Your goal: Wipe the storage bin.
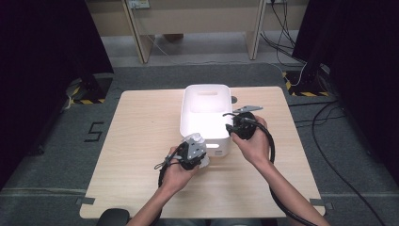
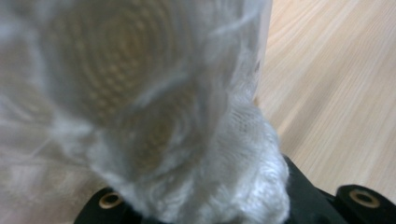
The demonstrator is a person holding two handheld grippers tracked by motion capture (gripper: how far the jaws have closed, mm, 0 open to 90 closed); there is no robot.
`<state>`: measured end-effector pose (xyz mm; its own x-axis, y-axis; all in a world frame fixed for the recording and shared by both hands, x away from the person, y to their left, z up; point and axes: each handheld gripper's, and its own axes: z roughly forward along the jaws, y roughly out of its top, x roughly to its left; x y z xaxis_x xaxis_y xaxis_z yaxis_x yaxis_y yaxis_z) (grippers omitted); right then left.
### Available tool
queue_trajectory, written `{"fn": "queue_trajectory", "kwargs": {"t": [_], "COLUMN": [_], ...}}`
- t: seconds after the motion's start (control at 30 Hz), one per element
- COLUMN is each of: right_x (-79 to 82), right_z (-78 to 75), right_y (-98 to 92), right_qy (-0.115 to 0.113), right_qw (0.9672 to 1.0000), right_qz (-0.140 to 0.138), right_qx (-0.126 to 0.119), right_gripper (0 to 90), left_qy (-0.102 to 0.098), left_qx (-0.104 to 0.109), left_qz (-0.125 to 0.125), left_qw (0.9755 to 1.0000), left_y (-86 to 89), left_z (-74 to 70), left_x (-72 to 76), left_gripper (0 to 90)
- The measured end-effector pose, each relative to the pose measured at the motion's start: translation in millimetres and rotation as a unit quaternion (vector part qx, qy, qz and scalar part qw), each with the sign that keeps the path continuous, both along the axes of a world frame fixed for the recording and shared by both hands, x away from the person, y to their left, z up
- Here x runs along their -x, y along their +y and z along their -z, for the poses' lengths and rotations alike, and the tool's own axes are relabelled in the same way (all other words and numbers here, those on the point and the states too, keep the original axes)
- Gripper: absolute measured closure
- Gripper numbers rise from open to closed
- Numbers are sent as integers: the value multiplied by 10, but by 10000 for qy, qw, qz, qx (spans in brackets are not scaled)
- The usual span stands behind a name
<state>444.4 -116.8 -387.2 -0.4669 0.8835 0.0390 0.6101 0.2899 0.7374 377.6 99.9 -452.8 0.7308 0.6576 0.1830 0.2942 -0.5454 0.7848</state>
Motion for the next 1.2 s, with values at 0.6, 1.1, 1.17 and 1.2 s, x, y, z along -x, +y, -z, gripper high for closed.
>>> {"fn": "queue_trajectory", "kwargs": {"t": [0.6,1.1,1.17,1.2], "right_x": [-6,-7,-7,-7], "right_z": [-1,1,2,1], "right_y": [-2,-3,-3,-3], "right_qy": [27,25,25,25], "right_qw": [10000,10000,10000,10000], "right_qz": [-16,-14,-13,-13], "right_qx": [-17,-31,-36,-34], "right_gripper": [668,665,665,665], "left_qy": [-255,3,34,43], "left_qx": [253,44,-1,-17], "left_qz": [95,86,87,79], "left_qw": [9993,10000,10000,10000], "left_y": [-85,-123,-131,-136], "left_z": [-356,-215,-185,-167], "left_x": [53,-19,-24,-26], "left_gripper": [817,817,817,817]}}
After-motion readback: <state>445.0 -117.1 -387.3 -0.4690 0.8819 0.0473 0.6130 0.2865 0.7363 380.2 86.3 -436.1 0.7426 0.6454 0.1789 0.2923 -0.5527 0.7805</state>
